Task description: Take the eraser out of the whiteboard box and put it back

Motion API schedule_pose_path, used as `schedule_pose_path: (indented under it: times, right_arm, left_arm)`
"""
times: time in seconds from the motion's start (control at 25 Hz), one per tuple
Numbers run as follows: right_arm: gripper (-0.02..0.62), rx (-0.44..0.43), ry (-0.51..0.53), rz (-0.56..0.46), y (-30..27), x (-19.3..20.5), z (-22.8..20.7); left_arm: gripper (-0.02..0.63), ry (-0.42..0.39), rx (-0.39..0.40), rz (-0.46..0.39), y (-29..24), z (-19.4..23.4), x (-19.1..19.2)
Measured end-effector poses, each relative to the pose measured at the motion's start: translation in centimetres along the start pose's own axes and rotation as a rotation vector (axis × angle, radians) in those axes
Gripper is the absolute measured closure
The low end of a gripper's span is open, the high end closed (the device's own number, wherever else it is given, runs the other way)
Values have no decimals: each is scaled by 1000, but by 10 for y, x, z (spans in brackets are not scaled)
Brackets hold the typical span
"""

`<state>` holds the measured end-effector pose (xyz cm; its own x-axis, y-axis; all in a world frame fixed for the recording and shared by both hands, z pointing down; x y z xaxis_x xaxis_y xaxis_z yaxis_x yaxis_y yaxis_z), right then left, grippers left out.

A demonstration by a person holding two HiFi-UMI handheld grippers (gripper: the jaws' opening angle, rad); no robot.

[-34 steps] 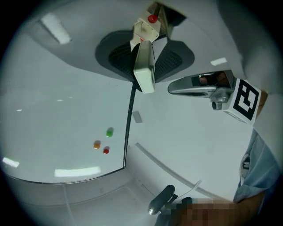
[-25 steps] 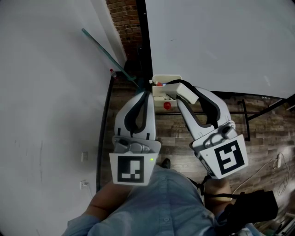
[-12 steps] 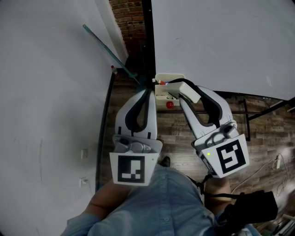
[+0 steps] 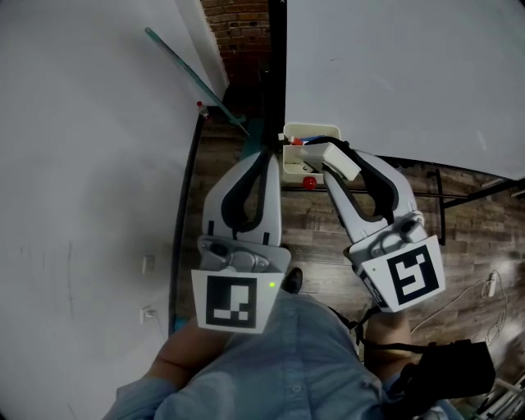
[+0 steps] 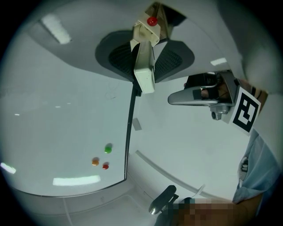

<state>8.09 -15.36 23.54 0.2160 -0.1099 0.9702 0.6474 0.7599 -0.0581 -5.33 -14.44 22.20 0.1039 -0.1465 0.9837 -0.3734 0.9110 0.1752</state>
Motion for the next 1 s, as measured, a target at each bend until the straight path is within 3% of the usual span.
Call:
schedule_pose_path:
  times: [1.0]
  right_arm:
    - [457,-44,-104,176,-54,72,3]
  left_arm:
    - [601,43,12,91,-33,40,35]
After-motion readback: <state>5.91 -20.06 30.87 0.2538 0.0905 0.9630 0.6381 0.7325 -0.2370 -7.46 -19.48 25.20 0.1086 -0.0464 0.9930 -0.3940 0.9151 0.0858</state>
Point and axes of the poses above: the fingertips, and each gripper's own axes: y backward along the fingers, z to its left, x out of its underside, the point moved 5 cm from there along y, backward along the fingers, and after that the axes turned 4 degrees about y, right-handed, at the moved point
